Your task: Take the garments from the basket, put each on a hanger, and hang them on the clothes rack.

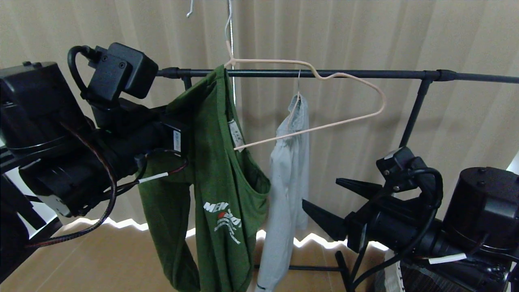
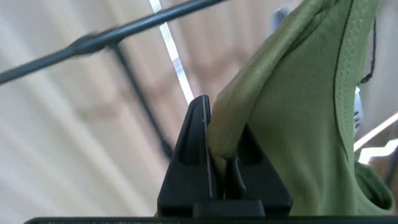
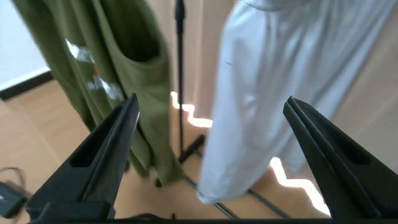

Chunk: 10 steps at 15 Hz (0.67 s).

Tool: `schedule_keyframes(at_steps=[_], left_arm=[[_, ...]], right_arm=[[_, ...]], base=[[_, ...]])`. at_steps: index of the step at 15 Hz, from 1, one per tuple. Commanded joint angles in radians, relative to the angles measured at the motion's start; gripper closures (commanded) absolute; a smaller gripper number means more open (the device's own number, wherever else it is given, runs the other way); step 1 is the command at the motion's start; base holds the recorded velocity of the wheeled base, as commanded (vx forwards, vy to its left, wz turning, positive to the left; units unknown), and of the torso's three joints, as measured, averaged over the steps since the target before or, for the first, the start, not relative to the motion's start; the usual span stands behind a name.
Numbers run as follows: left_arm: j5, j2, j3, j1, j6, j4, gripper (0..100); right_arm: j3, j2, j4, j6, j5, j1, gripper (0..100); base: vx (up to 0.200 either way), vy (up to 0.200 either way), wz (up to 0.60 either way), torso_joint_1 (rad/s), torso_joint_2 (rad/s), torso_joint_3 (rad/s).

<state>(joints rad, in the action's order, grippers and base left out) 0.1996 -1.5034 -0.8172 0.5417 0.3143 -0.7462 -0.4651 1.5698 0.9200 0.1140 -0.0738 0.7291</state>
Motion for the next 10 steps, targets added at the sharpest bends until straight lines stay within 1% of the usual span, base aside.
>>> schedule_keyframes(at_steps=[1,2,4,10], left_arm=[[-0.002,0.005,-0.016,0.035,0.000,0.010,100],[-0.002,0.002,-0.025,0.055,0.000,0.018,100],[-0.003,0.002,-0.030,0.089,0.002,0.018,100],[-0.006,0.009,-0.030,0.136,0.000,0.016,100]], right_arm=[[-0.009,0.006,0.000,0.012,-0.001,0.026,0],[-0.017,0.010,0.013,0.026,-0.001,0.035,0],[-0.017,0.032,0.065,0.026,-0.009,0.035,0],[-0.013,0.092,0.079,0.024,-0.014,0.035,0]], base=[[0.000,0.000,0.00,0.000,0.00,0.000],[0.000,0.000,0.00,0.000,0.00,0.000],[0.000,0.000,0.00,0.000,0.00,0.000],[0.000,0.000,0.00,0.000,0.00,0.000]])
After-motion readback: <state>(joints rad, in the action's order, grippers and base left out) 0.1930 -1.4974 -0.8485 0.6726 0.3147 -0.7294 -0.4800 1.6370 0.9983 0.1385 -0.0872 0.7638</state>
